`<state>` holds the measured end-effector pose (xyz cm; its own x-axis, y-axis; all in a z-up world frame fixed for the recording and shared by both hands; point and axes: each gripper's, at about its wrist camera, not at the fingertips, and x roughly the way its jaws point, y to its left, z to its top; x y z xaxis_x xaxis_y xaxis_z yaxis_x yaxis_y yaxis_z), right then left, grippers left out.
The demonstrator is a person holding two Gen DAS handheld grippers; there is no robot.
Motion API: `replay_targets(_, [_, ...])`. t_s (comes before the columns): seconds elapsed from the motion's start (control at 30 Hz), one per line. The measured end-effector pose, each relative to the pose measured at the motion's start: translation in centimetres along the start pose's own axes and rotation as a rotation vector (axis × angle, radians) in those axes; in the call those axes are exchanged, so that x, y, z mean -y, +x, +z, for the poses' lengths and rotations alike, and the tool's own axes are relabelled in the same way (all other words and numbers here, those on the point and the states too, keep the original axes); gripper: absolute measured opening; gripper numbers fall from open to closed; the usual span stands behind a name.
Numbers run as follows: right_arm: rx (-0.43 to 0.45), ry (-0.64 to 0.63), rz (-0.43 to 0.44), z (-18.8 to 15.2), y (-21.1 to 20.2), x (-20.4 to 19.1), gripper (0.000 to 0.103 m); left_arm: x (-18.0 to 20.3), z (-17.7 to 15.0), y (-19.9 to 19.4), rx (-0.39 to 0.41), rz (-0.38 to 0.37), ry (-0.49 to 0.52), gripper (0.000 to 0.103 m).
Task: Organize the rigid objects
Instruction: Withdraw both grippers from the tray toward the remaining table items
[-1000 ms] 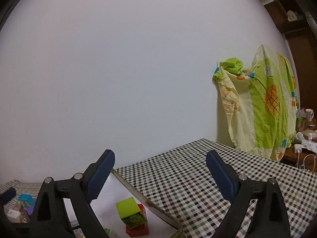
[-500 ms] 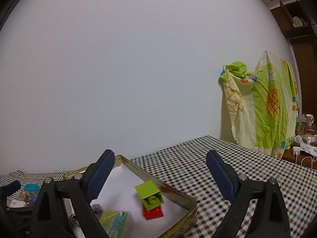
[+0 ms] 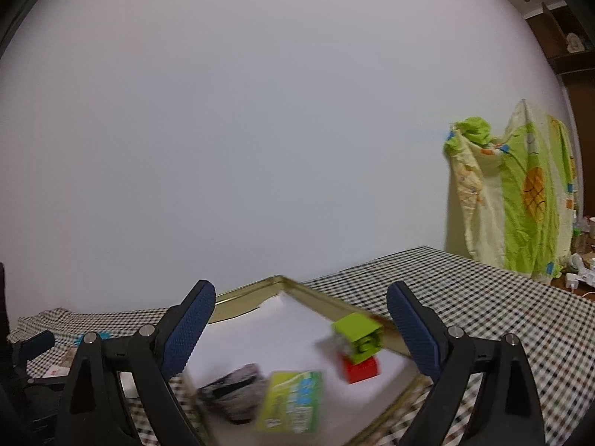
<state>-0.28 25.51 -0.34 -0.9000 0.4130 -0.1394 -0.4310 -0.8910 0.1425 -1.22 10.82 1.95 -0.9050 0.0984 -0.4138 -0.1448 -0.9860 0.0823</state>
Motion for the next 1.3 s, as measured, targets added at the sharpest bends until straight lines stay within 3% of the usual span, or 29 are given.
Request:
replay_targets(0.2, [-0.028,-0.027,0.077,-0.6,0.8,-3.8,0.095,-3.2,-0.1,0.7,-0.022,0.036,-0.016,0.102])
replay_targets(0.37, [-0.109,-0.048,0.140,-1.4,1.9,-6.5,0.095,-6.9,-0.4,1.7,-0.063,0.069,-0.058,0.102])
replay_targets(0.63, [-0.194,-0.121,0.223,-2.2,3.3,-9.7,0.095,-12.1,-0.8,2.9,-0.101,0.184,-0.100,0.102])
replay_targets(0.87, [-0.348,-0.220,0.290,-3.6,5.2,-13.6,0.095,-14.8,-1.2,3.4,-0.134,0.260,-0.129,0.102])
replay_targets(1.03, [-0.454,-0.251,0.381,-4.8,6.2,-15.3,0.062,-15.8,-1.4,3.7,-0.164,0.307,-0.120,0.102])
replay_targets(1.3, [-0.551,-0.338,0.520,-6.4,7.1,-19.2,0.056,-17.8,-1.4,3.6,-0.205,0.324,-0.176,0.102])
